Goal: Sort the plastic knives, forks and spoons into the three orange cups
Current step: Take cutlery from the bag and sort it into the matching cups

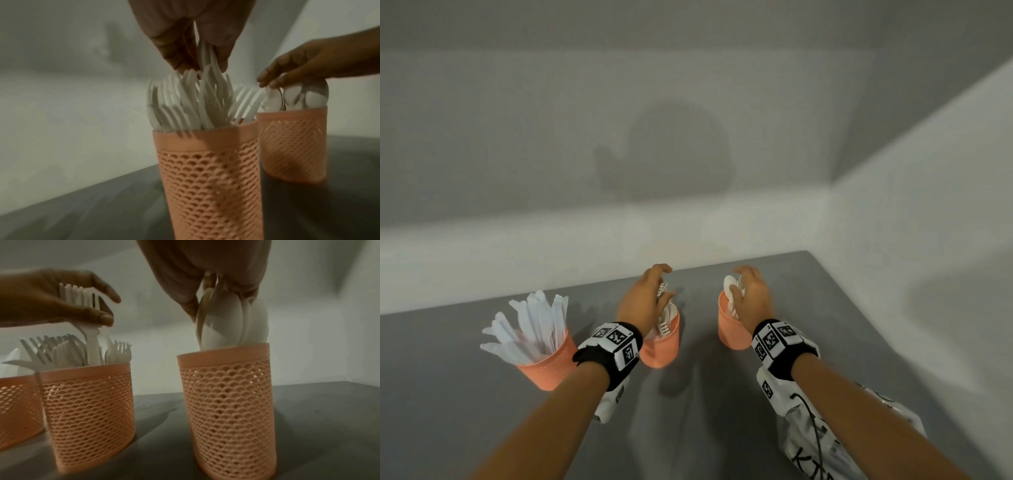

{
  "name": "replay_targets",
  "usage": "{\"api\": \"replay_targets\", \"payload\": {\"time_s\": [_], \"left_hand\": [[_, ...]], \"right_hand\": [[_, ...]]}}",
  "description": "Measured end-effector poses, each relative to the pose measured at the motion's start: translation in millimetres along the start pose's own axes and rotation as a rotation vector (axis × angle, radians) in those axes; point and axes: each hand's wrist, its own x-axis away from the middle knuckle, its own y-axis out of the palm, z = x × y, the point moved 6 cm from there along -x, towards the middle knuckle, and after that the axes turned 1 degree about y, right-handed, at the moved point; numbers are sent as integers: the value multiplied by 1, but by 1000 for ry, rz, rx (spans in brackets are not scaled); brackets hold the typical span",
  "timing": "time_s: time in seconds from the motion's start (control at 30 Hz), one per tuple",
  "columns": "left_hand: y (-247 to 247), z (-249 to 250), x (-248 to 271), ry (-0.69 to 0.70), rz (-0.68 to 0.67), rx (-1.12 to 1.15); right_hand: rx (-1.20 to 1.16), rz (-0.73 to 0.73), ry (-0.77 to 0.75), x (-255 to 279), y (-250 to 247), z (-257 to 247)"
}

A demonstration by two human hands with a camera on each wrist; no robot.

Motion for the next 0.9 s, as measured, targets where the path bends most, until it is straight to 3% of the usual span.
{"api": "replay_targets", "payload": {"time_s": [0.17,0.27,0.33,0.4,0.53,0.77,0.9], "left_hand": [[5,10,2,166,-24,-233],[19,4,7,125,-195,-375],[28,-4,14,35,-342,-464],[33,-6,17,-20,-400,-503],[36,-5,18,-8,-349,-517],[40,-4,18,-57,-390,-421],[29,0,22,-72,-336,-312]], "right_hand": [[536,-113,-99,-3,17,-7],[681,-202,-121,-3,25,-4],[720,-257,-69,-1,26,4],[738,-268,-54,3,25,7],[757,-274,-76,5,24,3],[787,-372,13,6,22,5],[631,-379,67,9,10,-2]]}}
